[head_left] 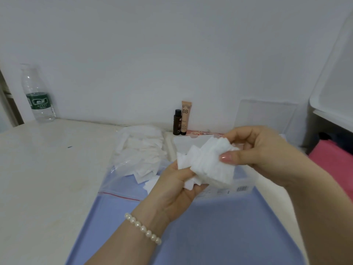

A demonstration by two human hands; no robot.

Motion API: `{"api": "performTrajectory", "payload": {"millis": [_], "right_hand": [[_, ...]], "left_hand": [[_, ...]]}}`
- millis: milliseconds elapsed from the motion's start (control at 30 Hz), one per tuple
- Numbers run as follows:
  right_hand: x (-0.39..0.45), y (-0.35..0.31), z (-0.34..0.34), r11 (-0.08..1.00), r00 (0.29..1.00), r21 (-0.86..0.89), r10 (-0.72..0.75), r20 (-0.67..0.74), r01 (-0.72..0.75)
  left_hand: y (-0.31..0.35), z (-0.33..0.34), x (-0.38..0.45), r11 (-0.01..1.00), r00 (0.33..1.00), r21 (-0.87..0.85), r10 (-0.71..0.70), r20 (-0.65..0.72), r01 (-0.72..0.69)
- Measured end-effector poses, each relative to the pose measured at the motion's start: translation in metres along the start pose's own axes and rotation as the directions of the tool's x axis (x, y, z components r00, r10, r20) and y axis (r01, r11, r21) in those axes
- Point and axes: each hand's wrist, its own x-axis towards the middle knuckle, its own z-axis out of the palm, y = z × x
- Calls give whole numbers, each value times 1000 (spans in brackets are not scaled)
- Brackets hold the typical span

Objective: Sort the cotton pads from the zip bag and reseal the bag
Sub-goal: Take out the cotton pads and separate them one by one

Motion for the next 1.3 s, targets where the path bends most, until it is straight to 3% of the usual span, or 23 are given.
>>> {"api": "performTrajectory", "payload": {"millis": [100, 267, 700, 933, 1200, 1300], "right_hand": [[8, 12, 8, 999, 999, 7, 46, 3, -46], [9, 15, 8, 998, 998, -9, 61, -26, -61], [9, 11, 15, 978, 991, -186, 73, -115, -93], [9, 10, 21, 897, 993, -442, -32, -112, -21], [8, 8, 27, 885, 973, -436, -218, -79, 163], [7, 10, 22, 920, 984, -358, -179, -27, 157]], "left_hand": [[0, 2, -1, 998, 994, 50, -34, 104, 29], [4, 6, -5, 975, 987, -185, -99, 127, 122], [6, 10, -9, 984, 988, -149, -79, 135, 99], [9, 12, -10, 969, 995, -233, -63, 77, 79], [13, 14, -12, 943, 996, -319, -88, 28, 93], [13, 13, -11, 966, 996, -245, -87, -13, 81]]}}
